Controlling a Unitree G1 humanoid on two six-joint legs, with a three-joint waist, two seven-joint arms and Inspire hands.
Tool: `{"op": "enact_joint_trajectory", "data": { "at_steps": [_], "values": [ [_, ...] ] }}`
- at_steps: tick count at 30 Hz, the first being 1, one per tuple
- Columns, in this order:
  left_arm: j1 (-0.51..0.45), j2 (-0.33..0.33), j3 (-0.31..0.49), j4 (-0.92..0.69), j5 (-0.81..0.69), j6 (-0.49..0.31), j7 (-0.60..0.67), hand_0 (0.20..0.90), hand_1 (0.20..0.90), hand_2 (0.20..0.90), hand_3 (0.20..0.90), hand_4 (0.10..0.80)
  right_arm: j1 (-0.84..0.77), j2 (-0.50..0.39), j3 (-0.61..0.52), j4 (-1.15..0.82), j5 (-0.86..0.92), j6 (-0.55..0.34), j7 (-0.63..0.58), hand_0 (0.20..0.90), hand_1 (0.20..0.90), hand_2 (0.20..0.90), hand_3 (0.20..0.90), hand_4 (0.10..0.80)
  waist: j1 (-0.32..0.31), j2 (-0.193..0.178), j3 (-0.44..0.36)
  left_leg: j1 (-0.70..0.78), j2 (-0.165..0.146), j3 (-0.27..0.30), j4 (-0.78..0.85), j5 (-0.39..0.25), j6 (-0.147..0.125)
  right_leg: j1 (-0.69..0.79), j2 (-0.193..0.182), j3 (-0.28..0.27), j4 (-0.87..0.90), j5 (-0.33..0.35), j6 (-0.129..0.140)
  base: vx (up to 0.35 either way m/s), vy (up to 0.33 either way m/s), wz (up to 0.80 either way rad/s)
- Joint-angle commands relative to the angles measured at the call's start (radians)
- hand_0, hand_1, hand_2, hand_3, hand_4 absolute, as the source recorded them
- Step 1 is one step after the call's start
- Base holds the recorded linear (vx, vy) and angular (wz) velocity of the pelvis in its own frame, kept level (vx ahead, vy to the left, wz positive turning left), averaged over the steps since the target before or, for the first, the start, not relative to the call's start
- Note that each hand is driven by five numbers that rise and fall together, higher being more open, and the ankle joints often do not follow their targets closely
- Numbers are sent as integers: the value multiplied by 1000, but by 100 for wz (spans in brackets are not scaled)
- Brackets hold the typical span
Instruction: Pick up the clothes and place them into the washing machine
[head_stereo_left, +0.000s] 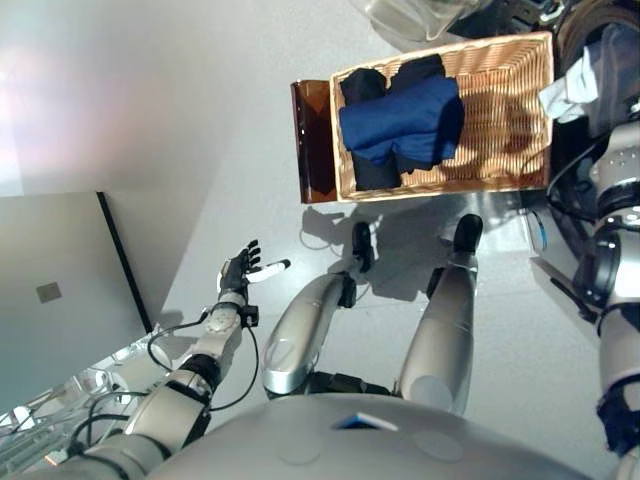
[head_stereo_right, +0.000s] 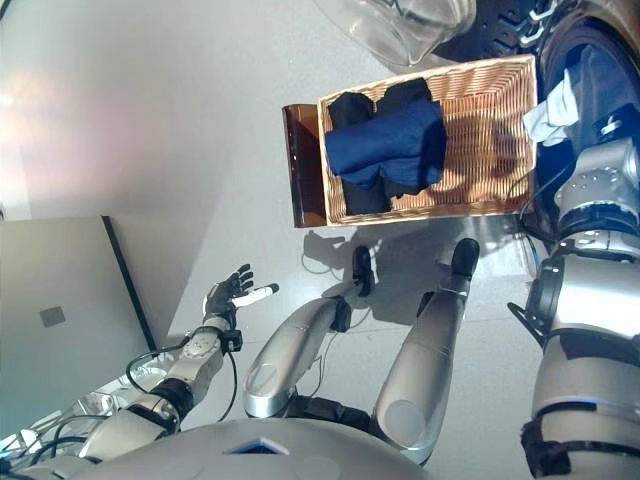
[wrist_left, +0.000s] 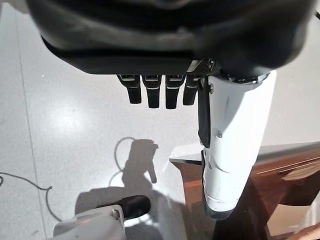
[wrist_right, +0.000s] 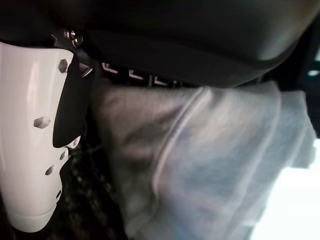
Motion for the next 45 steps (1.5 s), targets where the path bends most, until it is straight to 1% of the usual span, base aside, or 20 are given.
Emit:
{"op": "enact_joint_trajectory", "data": {
  "at_steps": [1,3,6,10,11,12,13,15,22,26,27,29,30,31,32,38,42,43,44,45],
  "values": [
    [31,46,22,90,17,10,2,900,900,900,900,800,75,81,58,-42,-20,-16,98,900,900,900,900,800,27,-48,-139,-69,-11,-21,-12,19,-63,59,82,-67,-41,-49,-97,-10,-34,-3],
    [34,46,25,89,19,12,-2,900,900,900,900,800,103,113,64,-34,-38,-9,104,900,900,900,900,800,26,-54,-137,-64,-10,-22,-14,21,-62,67,83,-72,-47,-47,-97,-11,-25,-6],
    [20,40,36,109,43,26,-5,900,900,900,900,800,221,260,101,-24,-76,18,135,900,900,900,900,800,28,-77,-127,-54,-4,-33,-13,26,-61,94,83,-86,-62,-40,-98,-16,-42,-3],
    [14,40,52,137,61,35,0,900,900,900,900,800,313,391,128,-44,-80,31,160,900,900,900,900,800,28,-100,-120,-53,-4,-45,1,26,-58,111,85,-101,-62,-39,-100,-13,-41,8],
    [8,42,59,146,66,40,2,900,900,900,900,800,331,406,132,-56,-84,33,165,900,900,900,900,800,27,-106,-117,-52,-3,-47,3,26,-57,113,85,-104,-62,-39,-101,86,-45,14],
    [2,45,65,157,64,42,6,900,900,900,900,800,346,424,137,-69,-79,34,171,900,900,900,900,800,27,-115,-118,-39,-6,-56,8,-6,-61,124,85,-98,-53,-69,-96,-25,-41,5],
    [-2,47,71,165,67,43,9,900,900,900,900,800,361,437,144,-80,-81,33,173,900,900,900,900,800,24,-120,-109,-54,-4,-50,13,23,-57,118,84,-108,-59,-37,-101,81,-44,-1],
    [-7,52,80,177,71,46,16,900,900,900,900,800,381,456,160,-89,-90,39,180,900,900,900,900,800,25,-131,-111,-45,-8,-60,20,-7,-62,126,82,-106,-48,-70,-98,34,-30,-1],
    [-12,60,98,202,83,56,29,900,900,900,900,800,433,492,178,-131,-94,45,192,900,900,900,900,800,25,-153,-106,-35,-7,-68,17,-3,-62,141,84,-114,-52,-67,-98,1,-7,8],
    [1,58,99,210,91,56,35,900,900,900,900,800,490,521,187,-165,-105,43,200,900,900,900,900,800,23,-179,-116,1,-3,-75,0,0,-60,181,86,-116,-76,-60,-93,30,-1,6],
    [-1,58,101,206,89,56,34,900,900,900,900,800,487,516,183,-164,-105,42,199,900,900,900,900,800,24,-182,-113,-5,-1,-72,-2,30,-56,181,84,-125,-87,-29,-97,-56,3,5],
    [-4,59,99,198,80,51,35,900,900,900,900,800,484,506,177,-169,-97,38,199,900,900,900,900,800,24,-188,-108,-4,-2,-73,-4,30,-56,185,81,-130,-94,-26,-96,-8,-11,0],
    [-11,63,100,184,69,46,38,900,900,900,900,800,475,495,172,-173,-88,32,200,900,900,900,900,800,25,-190,-106,3,-6,-80,1,0,-59,190,80,-124,-86,-56,-91,-60,-16,1],
    [-21,69,101,173,62,42,38,900,900,900,900,800,465,485,164,-178,-74,26,201,900,900,900,900,800,26,-187,-94,-16,-6,-73,2,33,-54,173,78,-134,-88,-25,-98,55,-25,1],
    [-20,69,101,174,62,43,38,900,900,900,900,800,465,485,164,-177,-74,26,201,900,900,900,900,800,26,-189,-100,-4,-7,-81,4,2,-58,182,79,-126,-82,-56,-92,-66,-16,1],
    [54,75,59,100,17,12,19,900,900,900,900,800,338,376,5,-208,45,-63,138,900,900,900,900,800,44,-144,-76,-36,-11,-77,-10,19,-61,146,75,-126,-81,-63,-93,11,12,-2],
    [68,88,44,107,26,10,28,900,900,900,900,800,240,278,-9,-185,19,-85,90,900,900,900,900,800,56,-116,-81,-52,-16,-70,-21,25,-61,120,72,-113,-81,-58,-91,-2,47,8],
    [66,86,43,106,26,10,29,900,900,900,900,800,236,275,-9,-181,20,-84,91,900,900,900,900,800,57,-112,-73,-64,-13,-59,-19,51,-57,109,71,-122,-83,-30,-96,26,53,2],
    [72,89,38,101,31,9,28,900,900,900,900,800,187,219,-1,-158,-8,-79,67,900,900,900,900,800,62,-101,-82,-56,-17,-64,-27,26,-61,111,69,-107,-82,-58,-89,-86,66,-9],
    [68,89,36,90,31,6,30,900,900,900,900,800,151,176,6,-144,-30,-79,49,900,900,900,900,800,64,-87,-73,-72,-15,-51,-25,53,-57,92,65,-113,-80,-31,-94,139,64,-8]
  ]
}}
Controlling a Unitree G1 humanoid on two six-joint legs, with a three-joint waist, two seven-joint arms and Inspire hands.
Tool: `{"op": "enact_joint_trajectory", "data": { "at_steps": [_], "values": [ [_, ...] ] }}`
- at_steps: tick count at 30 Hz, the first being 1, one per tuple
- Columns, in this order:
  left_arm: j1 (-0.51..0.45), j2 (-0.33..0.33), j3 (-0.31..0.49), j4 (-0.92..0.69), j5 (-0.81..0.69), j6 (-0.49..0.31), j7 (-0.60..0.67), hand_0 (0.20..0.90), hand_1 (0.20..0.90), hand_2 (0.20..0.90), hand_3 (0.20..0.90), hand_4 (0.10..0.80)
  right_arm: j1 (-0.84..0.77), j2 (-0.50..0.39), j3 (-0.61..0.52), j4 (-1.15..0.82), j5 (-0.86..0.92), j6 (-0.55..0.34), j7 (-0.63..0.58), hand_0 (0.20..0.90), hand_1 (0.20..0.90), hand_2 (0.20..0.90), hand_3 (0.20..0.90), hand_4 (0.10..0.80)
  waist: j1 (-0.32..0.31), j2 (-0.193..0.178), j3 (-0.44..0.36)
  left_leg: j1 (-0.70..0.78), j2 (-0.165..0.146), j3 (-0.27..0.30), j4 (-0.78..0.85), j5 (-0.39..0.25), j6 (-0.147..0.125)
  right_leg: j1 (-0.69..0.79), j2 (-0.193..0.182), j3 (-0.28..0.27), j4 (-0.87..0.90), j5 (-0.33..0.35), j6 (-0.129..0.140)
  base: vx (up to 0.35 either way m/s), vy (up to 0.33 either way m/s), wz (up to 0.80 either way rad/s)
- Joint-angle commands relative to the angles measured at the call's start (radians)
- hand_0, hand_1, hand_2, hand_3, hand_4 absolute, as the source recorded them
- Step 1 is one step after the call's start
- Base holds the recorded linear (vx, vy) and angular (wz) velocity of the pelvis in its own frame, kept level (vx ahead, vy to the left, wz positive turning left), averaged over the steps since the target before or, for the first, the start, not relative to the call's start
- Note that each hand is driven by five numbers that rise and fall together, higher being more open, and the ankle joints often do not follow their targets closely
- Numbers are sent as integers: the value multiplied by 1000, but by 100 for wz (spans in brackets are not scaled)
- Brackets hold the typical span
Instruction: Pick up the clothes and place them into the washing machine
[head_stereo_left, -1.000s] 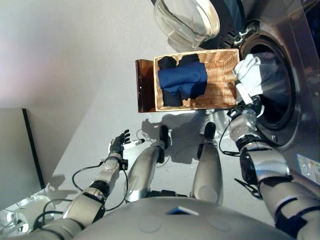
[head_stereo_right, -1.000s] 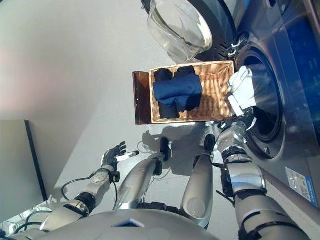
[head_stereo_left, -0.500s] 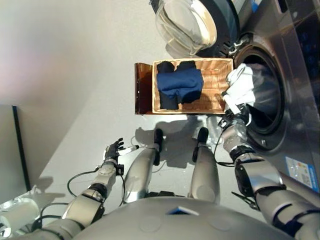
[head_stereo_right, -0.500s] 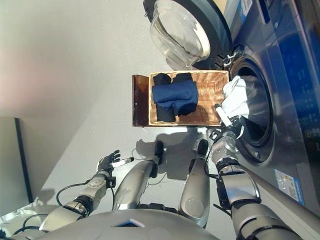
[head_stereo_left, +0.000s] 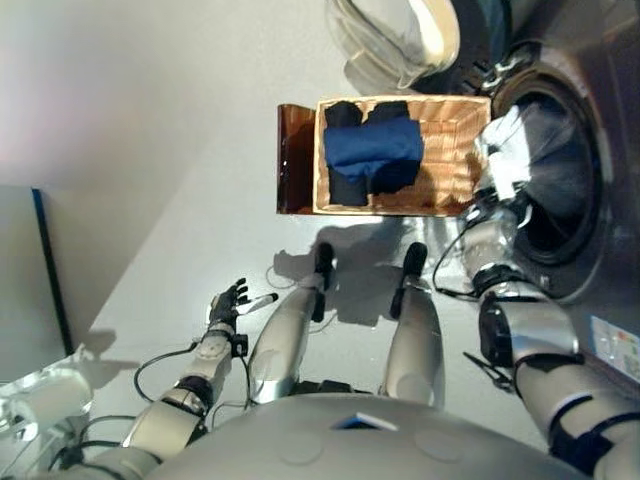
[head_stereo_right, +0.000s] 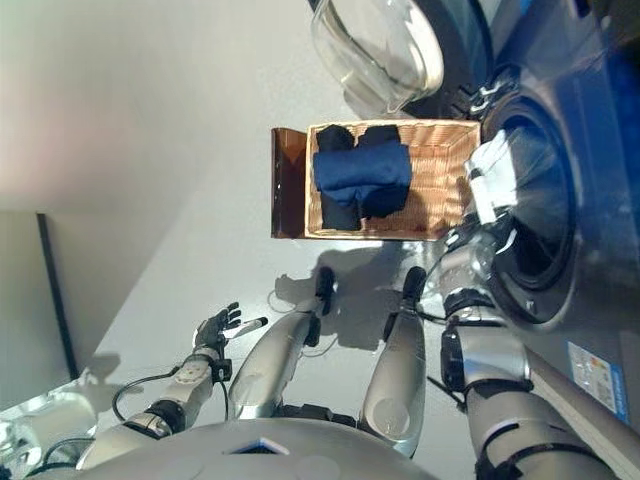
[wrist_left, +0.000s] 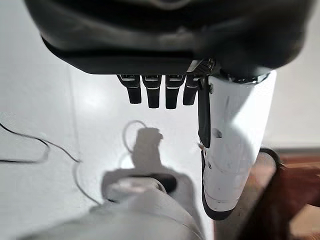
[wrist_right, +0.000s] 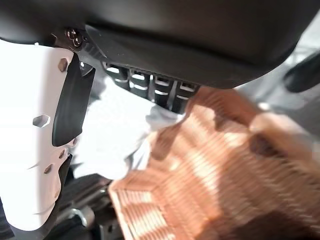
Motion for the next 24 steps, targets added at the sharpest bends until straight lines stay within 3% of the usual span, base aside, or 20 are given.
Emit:
{"op": "enact_joint_trajectory", "data": {
  "at_steps": [1,9,14,19,24],
  "values": [
    [1,84,-6,-22,-5,-38,27,900,900,900,900,800,-152,-134,32,-60,-83,-77,-24,900,900,900,900,800,26,10,-11,-39,-61,30,-20,2,-18,47,31,0,8,-93,-47,10,48,-3],
    [12,77,-40,-145,-24,-77,10,900,900,900,900,800,-285,-309,61,-129,-182,-122,-110,900,900,900,900,800,40,71,-20,-54,-74,45,-40,35,-16,11,16,10,19,-69,-46,8,38,0],
    [6,83,-46,-151,-18,-82,17,900,900,900,900,800,-374,-375,84,-139,-192,-152,-142,900,900,900,900,800,47,67,-47,-43,-79,45,-48,31,-15,15,17,14,22,-75,-44,39,10,-7],
    [4,84,-36,-136,-16,-78,21,900,900,900,900,800,-387,-374,89,-134,-178,-159,-129,900,900,900,900,800,47,52,-70,-35,-80,41,-48,23,-14,20,19,15,22,-75,-43,24,0,-1],
    [-2,76,-29,-96,-17,-61,8,900,900,900,900,800,-370,-320,124,-50,-135,-107,-35,900,900,900,900,800,41,24,-72,-26,-73,39,-50,20,-13,30,24,13,11,-66,-43,-5,-8,0]
  ]
}}
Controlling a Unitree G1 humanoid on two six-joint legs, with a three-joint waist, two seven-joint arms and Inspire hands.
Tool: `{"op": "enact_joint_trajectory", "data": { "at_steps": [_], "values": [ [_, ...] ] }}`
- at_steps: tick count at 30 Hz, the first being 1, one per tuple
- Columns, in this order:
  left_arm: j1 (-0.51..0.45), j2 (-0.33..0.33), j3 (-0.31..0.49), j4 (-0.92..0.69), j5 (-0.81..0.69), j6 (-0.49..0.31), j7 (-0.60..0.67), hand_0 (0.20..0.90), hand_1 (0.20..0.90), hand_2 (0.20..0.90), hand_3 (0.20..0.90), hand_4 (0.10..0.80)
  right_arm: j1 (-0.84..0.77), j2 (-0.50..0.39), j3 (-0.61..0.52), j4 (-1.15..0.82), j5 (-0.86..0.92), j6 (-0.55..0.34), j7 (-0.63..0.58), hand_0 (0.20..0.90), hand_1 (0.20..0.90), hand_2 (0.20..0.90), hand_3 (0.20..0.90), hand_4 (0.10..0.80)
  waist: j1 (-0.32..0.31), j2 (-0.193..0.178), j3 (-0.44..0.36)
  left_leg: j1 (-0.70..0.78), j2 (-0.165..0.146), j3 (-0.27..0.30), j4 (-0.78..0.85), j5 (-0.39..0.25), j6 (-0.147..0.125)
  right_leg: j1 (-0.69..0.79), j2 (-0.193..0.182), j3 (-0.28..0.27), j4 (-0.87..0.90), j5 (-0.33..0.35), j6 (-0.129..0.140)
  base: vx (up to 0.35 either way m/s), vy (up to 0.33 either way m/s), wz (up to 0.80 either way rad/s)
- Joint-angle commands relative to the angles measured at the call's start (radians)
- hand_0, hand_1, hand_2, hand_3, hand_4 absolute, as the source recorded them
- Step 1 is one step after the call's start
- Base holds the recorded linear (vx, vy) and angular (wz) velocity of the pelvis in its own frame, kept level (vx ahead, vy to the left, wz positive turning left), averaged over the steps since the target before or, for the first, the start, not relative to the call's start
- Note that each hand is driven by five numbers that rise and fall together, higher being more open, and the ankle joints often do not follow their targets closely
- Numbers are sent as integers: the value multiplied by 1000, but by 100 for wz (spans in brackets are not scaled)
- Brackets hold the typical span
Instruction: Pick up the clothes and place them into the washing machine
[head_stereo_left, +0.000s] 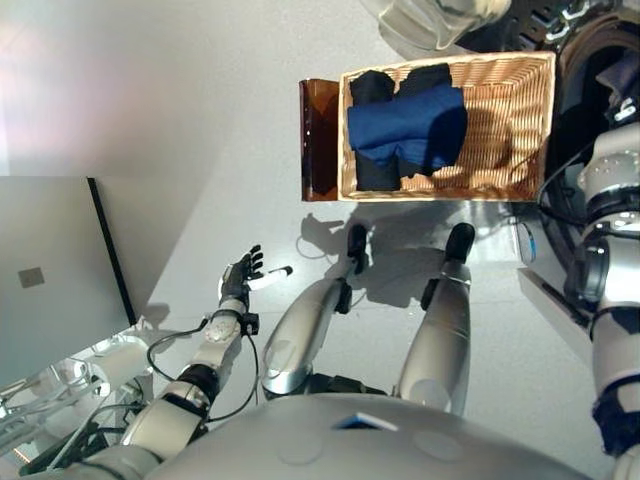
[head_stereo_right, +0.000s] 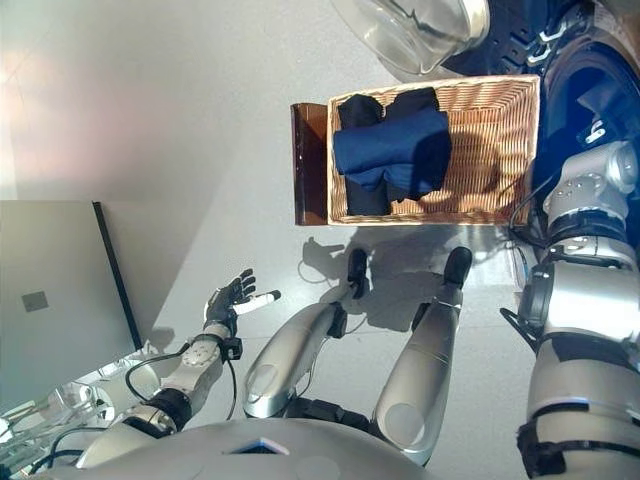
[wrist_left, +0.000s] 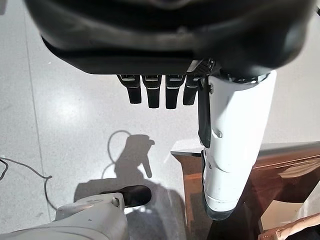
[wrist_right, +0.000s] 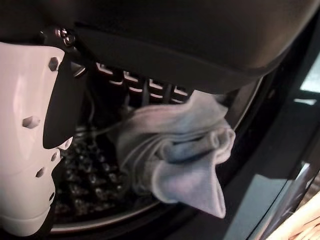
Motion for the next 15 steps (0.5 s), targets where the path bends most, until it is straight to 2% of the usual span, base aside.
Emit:
{"op": "enact_joint_trajectory", "data": {
  "at_steps": [1,3,4,5,6,10,11,12,15],
  "values": [
    [7,70,12,92,-15,-3,7,900,900,900,900,800,-61,19,124,-70,-15,-70,149,900,900,900,900,800,20,-70,-114,-46,-39,9,23,-19,-39,63,48,-26,-3,-78,-65,-26,-35,-2],
    [3,70,15,98,-16,0,4,900,900,900,900,800,-49,45,122,-66,-1,-67,162,900,900,900,900,800,20,-76,-114,-46,-38,9,24,-19,-39,67,50,-28,-6,-76,-65,-20,-24,-5],
    [5,63,17,110,-19,5,-2,900,900,900,900,800,-17,98,120,-56,6,-61,175,900,900,900,900,800,19,-85,-112,-44,-35,7,23,-19,-39,76,51,-32,-16,-73,-66,0,0,0],
    [5,64,17,110,-20,5,-3,900,900,900,900,800,-15,99,119,-57,5,-61,175,900,900,900,900,800,18,-86,-112,-43,-35,7,23,-19,-39,78,51,-33,-16,-73,-66,-25,-43,-4],
    [3,61,21,121,-20,11,-6,900,900,900,900,800,21,158,108,-57,27,-58,195,900,900,900,900,800,19,-94,-108,-39,-32,2,24,-19,-38,85,53,-36,-19,-71,-66,-17,-31,-7],
    [-3,61,28,144,-8,21,-7,900,900,900,900,800,81,268,117,-43,44,-43,225,900,900,900,900,800,20,-110,-96,-38,-31,-3,31,-18,-37,94,55,-43,-20,-67,-68,-21,-19,-3],
    [-3,62,29,144,-8,21,-7,900,900,900,900,800,82,269,117,-44,44,-44,225,900,900,900,900,800,19,-110,-96,-38,-31,-3,32,-18,-37,94,55,-44,-20,-67,-68,-30,-27,9],
    [-7,67,37,150,-4,23,-5,900,900,900,900,800,112,323,125,-53,46,-42,231,900,900,900,900,800,21,-118,-87,-40,-31,-6,39,-19,-37,98,55,-49,-17,-68,-69,-19,-16,9],
    [-9,70,42,163,3,26,-3,900,900,900,900,800,143,366,133,-60,53,-40,241,900,900,900,900,800,21,-126,-79,-45,-31,-12,48,-19,-36,101,55,-54,-16,-68,-71,-24,-19,4]
  ]
}}
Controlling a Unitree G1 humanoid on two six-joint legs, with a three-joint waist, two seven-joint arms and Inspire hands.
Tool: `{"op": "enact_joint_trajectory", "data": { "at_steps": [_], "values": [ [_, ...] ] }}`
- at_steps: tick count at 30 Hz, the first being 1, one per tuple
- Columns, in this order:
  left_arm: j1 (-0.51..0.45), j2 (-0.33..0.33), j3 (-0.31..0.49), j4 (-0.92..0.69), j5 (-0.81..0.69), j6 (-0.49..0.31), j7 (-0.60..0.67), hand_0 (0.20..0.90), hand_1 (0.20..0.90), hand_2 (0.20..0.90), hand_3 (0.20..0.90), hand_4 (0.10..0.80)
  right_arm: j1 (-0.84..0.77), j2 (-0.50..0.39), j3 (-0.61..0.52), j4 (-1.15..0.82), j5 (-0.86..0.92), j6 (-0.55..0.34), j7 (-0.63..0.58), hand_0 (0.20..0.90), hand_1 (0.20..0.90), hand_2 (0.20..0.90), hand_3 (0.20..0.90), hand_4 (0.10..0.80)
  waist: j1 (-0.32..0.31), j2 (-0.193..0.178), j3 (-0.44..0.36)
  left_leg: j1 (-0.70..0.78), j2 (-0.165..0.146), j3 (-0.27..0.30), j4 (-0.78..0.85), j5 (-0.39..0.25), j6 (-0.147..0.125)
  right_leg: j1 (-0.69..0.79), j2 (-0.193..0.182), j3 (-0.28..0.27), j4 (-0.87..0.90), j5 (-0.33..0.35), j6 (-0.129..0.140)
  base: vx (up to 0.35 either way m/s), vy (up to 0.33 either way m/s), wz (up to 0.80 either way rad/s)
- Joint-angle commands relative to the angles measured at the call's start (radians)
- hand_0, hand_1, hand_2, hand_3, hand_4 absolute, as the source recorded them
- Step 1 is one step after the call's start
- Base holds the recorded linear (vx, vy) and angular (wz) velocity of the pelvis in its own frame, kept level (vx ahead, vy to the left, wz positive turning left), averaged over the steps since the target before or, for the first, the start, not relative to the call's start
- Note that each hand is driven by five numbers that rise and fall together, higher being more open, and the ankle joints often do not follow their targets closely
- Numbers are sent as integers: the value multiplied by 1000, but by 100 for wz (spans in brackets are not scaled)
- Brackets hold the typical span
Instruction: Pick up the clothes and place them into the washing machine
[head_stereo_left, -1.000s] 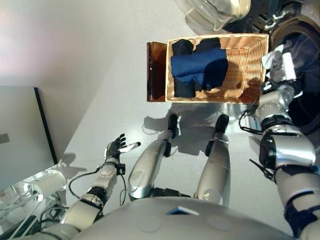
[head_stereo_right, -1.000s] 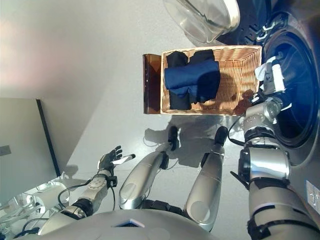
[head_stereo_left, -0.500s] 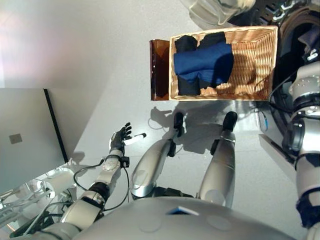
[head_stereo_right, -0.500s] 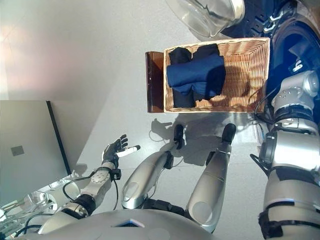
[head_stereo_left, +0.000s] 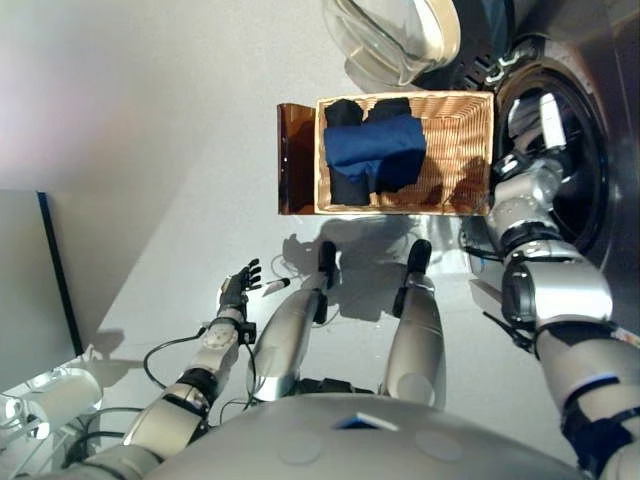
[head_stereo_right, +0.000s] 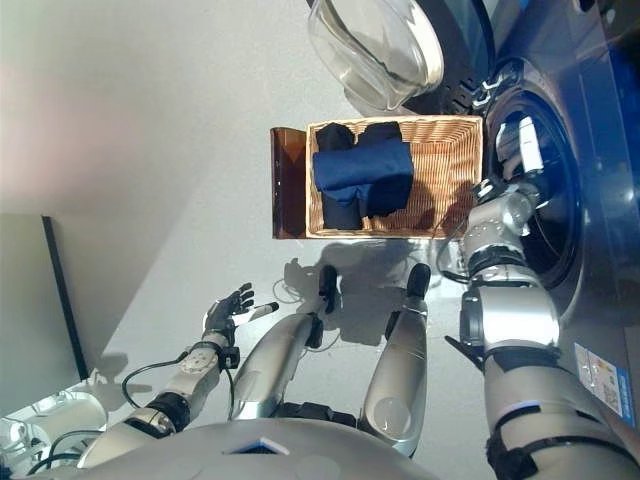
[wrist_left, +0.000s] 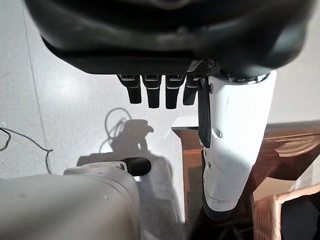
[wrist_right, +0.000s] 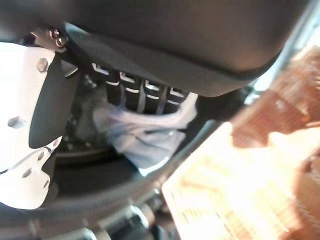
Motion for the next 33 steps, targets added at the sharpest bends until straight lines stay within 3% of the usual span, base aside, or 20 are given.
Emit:
{"op": "enact_joint_trajectory", "data": {
  "at_steps": [1,5,6,7,8,11,13,14,15,17,22,27,33],
  "values": [
    [-6,75,38,77,6,3,23,900,900,900,900,800,-6,88,84,-104,-18,-21,107,900,900,900,900,800,49,-13,-27,-76,-51,3,21,-6,-20,52,37,-39,-13,-60,-54,-26,-10,7],
    [-5,81,34,74,24,7,27,900,900,900,900,800,24,143,97,-102,-3,-19,115,900,900,900,900,800,52,-27,-11,-81,-53,-2,32,-7,-18,56,36,-46,-3,-63,-56,11,-11,8],
    [-6,81,36,75,26,8,29,900,900,900,900,800,30,154,99,-99,-2,-15,117,900,900,900,900,800,53,-33,-15,-69,-55,-12,32,-36,-22,67,37,-40,1,-92,-51,-9,1,3],
    [-8,84,37,76,27,10,29,900,900,900,900,800,39,164,105,-101,-3,-15,119,900,900,900,900,800,53,-35,-3,-84,-53,-6,40,-9,-17,58,35,-50,1,-62,-56,97,-15,5],
    [-10,84,37,77,29,10,29,900,900,900,900,800,47,172,107,-104,-2,-14,122,900,900,900,900,800,53,-41,-8,-73,-55,-14,43,-38,-20,68,37,-41,6,-91,-51,-11,1,7],
    [-12,87,43,73,28,11,31,900,900,900,900,800,71,192,112,-120,13,-15,132,900,900,900,900,800,52,-50,-4,-73,-55,-15,51,-43,-20,70,38,-43,11,-94,-52,36,-6,2],
    [-18,88,49,76,30,11,34,900,900,900,900,800,98,209,121,-142,15,-16,141,900,900,900,900,800,50,-66,-4,-69,-52,-16,55,-45,-19,79,38,-43,9,-91,-51,-52,9,1],
    [-17,88,49,75,30,11,34,900,900,900,900,800,99,209,122,-144,15,-17,140,900,900,900,900,800,49,-63,3,-81,-51,-8,55,-15,-15,70,37,-52,4,-62,-57,27,-1,5],
    [-18,86,51,78,35,13,36,900,900,900,900,800,129,224,122,-154,20,-17,150,900,900,900,900,800,47,-80,-7,-60,-52,-20,58,-49,-18,91,40,-43,8,-91,-51,36,-11,5],
    [-18,85,54,82,42,15,38,900,900,900,900,800,161,235,126,-157,15,-12,156,900,900,900,900,800,43,-90,-6,-59,-48,-12,54,-22,-14,97,41,-51,-1,-63,-56,-11,-1,2],
    [-20,72,67,99,58,25,37,900,900,900,900,800,243,251,134,-156,-6,2,173,900,900,900,900,800,33,-117,-20,-16,-44,-14,44,-27,-14,148,44,-57,-27,-59,-51,32,-8,-1],
    [-19,62,92,129,77,32,31,900,900,900,900,800,365,253,128,-144,-74,24,187,900,900,900,900,800,16,-146,-50,46,-37,-18,23,-33,-17,214,45,-64,-59,-58,-45,85,-20,-3],
    [-8,65,134,177,135,43,28,900,900,900,900,800,517,218,138,-71,-308,74,170,900,900,900,900,800,-15,-176,-116,146,-29,-17,-26,-34,-21,310,54,-66,-113,-50,-34,95,-14,-7]
  ]
}}
